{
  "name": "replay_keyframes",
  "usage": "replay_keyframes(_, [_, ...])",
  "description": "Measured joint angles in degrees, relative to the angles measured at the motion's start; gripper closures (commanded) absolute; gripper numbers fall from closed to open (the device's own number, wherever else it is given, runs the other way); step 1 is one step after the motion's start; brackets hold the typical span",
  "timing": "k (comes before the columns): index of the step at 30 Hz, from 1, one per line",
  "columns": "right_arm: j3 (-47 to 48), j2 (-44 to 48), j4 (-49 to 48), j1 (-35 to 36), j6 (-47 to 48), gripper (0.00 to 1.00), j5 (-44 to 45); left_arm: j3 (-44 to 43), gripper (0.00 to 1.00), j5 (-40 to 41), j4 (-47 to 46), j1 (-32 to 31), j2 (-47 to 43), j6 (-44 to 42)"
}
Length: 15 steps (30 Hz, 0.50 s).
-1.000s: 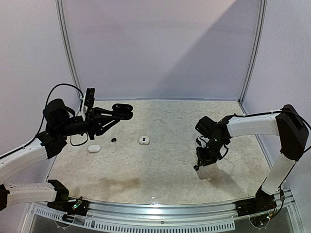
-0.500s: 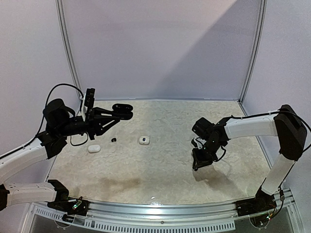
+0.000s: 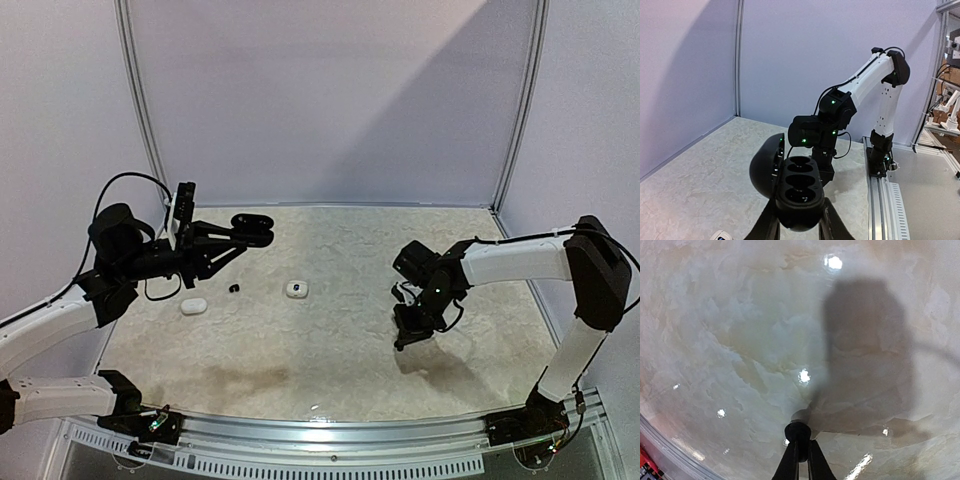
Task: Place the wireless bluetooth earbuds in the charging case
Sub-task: Pick up the right earbud from the center of the board.
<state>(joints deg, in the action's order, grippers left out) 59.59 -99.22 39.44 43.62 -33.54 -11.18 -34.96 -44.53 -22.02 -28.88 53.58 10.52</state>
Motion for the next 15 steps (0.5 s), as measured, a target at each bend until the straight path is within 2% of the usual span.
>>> replay_keyframes(1, [0.04,0.0,0.0,0.0,0.07,1.0,-0.07,0.0,1.0,0.0,0.0,0.0,0.0,0.0])
replay_keyframes(9, [1.18,0.0,0.42,1.29,1.77,1.0,-0.76,0.0,1.0,-0.07,0.0,0.02,0.0,-0.44])
replay_keyframes(15, [7.37,0.57,2.6,3.78,7.15,1.0,-0.04,0.0,1.0,-1.81,-0.63,0.0,0.13,-1.01])
